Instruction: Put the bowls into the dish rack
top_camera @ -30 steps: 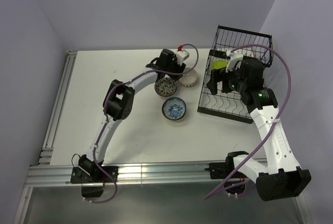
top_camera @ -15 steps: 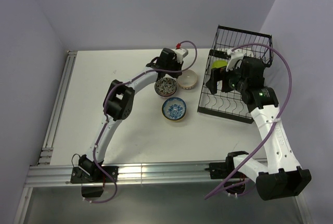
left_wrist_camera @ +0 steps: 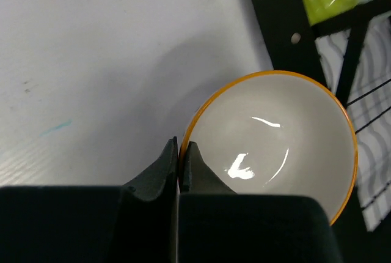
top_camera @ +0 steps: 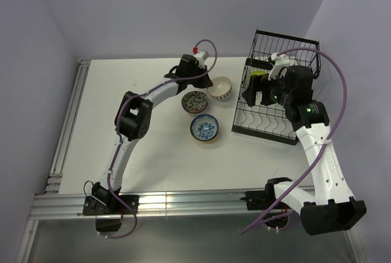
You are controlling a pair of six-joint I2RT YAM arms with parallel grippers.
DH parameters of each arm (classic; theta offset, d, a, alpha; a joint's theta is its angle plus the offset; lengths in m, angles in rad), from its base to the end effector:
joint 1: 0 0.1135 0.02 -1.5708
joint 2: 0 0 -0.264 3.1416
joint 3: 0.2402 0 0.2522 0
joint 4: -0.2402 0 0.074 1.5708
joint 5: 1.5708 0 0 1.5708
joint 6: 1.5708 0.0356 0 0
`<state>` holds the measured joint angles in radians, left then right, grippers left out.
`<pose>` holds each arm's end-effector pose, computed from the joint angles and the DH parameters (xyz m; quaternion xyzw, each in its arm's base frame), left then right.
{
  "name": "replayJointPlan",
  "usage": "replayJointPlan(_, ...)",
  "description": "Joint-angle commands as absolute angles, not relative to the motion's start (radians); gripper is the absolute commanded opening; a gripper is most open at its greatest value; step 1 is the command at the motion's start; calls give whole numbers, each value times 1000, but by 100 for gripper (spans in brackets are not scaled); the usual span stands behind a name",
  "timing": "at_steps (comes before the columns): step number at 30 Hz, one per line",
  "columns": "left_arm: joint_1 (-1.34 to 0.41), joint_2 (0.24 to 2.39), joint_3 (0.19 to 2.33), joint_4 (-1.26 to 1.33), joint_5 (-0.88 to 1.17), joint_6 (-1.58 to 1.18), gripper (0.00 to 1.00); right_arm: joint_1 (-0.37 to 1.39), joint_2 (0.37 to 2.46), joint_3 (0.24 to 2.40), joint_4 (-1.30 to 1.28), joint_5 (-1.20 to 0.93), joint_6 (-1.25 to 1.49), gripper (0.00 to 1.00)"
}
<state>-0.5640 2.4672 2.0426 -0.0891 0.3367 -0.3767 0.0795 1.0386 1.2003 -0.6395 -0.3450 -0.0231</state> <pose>0.4736 -0.3135 0.1792 0.1637 0.8397 -0.3543 0.3776 0.2120 0.0290 0.3902 -0.1322 0.8360 0.1610 0.5076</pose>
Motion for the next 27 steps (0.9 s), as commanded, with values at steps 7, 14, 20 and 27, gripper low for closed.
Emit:
replayJointPlan(7, -500, 2073, 1774, 299, 508, -739, 0, 74, 1052, 1269, -595, -395, 195, 100)
replayJointPlan(14, -494, 1974, 1591, 428, 590, -958, 0, 74, 1069, 1252, -566, -513, 496, 100)
replayJointPlan(20, -511, 1960, 1487, 566, 635, -1127, 0, 74, 1031, 1154, -489, -617, 638, 100)
replayJointPlan(27, -609, 1986, 1488, 555, 626, -1114, 0, 54, 930, 1006, -454, -526, 675, 100)
